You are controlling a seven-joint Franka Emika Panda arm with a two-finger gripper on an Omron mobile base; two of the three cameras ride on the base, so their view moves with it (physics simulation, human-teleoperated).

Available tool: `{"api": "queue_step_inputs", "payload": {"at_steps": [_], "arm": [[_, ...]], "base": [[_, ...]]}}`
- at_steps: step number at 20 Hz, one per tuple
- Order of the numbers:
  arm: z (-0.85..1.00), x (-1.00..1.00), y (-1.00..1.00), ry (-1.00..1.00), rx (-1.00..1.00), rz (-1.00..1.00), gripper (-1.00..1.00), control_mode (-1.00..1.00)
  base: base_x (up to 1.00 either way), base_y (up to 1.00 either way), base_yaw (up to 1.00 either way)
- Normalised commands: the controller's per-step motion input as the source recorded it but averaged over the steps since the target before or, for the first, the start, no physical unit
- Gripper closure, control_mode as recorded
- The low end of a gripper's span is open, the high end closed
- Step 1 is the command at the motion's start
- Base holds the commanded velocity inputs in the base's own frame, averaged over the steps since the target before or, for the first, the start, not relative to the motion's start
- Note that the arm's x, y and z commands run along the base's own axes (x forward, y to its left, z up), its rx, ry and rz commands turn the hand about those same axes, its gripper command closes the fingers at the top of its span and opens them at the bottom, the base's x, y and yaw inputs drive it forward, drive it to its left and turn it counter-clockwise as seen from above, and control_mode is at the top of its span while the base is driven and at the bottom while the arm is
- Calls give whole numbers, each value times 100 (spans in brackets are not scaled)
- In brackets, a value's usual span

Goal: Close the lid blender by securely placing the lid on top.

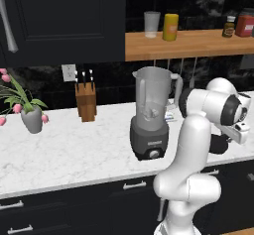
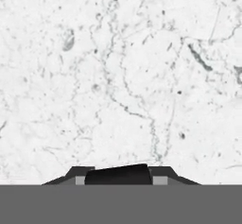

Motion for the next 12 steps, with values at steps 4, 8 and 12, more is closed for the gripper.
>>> {"api": "queue_step_inputs", "payload": {"at_steps": [4,8,12], "arm": [[49,-21,3,1,0,0,100,-100],[94,-31,3,3,4,-3,100,-100],[100,-24,3,9,12,-11,100,-100]], "base": [[0,0,0],[0,0,0],[0,0,0]]}}
